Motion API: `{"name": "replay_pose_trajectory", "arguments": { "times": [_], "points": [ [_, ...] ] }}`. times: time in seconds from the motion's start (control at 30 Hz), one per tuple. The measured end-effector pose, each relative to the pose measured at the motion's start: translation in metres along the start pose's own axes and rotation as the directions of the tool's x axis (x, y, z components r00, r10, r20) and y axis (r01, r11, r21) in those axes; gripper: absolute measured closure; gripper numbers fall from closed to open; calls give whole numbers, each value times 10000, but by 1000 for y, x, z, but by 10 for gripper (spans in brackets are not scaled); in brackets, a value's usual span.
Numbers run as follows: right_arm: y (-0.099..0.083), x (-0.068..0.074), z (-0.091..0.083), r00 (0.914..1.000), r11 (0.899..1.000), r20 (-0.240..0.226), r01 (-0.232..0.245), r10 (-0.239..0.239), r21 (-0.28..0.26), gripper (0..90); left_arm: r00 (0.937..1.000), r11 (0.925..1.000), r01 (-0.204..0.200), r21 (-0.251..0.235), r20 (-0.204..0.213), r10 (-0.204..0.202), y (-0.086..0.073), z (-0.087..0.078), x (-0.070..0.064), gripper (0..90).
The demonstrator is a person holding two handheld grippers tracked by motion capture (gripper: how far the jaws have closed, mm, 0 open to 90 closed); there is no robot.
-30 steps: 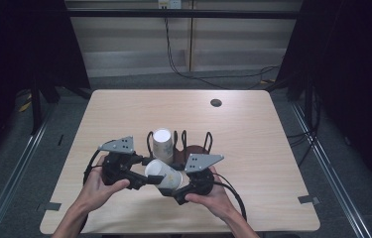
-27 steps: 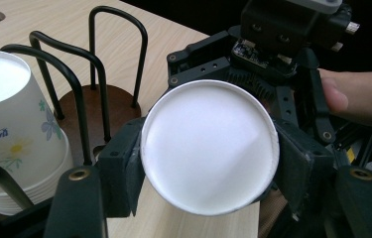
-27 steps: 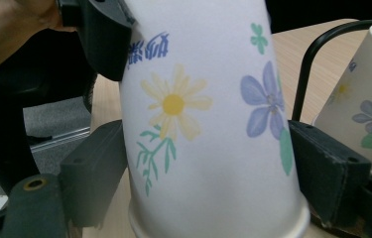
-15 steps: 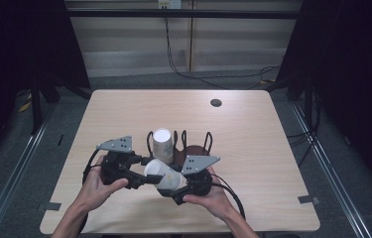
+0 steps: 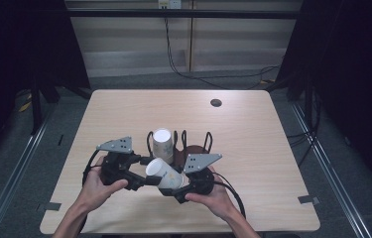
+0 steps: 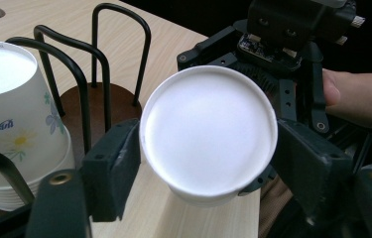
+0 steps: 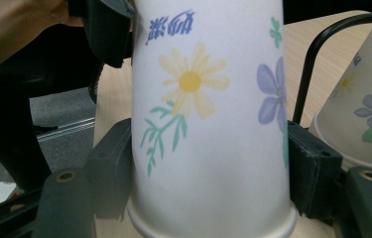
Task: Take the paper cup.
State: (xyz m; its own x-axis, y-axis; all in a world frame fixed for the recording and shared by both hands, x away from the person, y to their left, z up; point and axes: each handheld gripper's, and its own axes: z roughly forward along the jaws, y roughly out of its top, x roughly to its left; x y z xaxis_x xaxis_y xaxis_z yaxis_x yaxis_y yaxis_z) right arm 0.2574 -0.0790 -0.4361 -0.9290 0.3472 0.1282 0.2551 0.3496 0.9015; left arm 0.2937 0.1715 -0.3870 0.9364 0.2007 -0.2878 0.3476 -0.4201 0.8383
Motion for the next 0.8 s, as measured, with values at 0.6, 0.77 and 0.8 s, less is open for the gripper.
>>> {"name": "replay_pose_trajectory", "arguments": {
  "times": [0.6,0.77,0.8],
  "points": [
    [-1,-7,-10,9994,9988,108,-326,323,376,324,9995,9996,-26,-275,-313,17,-1,-9,1,173],
    [0,-9,-13,9992,9982,203,-347,337,491,324,9995,9999,-79,-97,-303,76,-3,-5,0,168],
    [0,-9,-14,9991,9980,229,-361,350,523,324,9995,9999,-99,-77,-303,97,-3,-5,0,168]
  ]
}}
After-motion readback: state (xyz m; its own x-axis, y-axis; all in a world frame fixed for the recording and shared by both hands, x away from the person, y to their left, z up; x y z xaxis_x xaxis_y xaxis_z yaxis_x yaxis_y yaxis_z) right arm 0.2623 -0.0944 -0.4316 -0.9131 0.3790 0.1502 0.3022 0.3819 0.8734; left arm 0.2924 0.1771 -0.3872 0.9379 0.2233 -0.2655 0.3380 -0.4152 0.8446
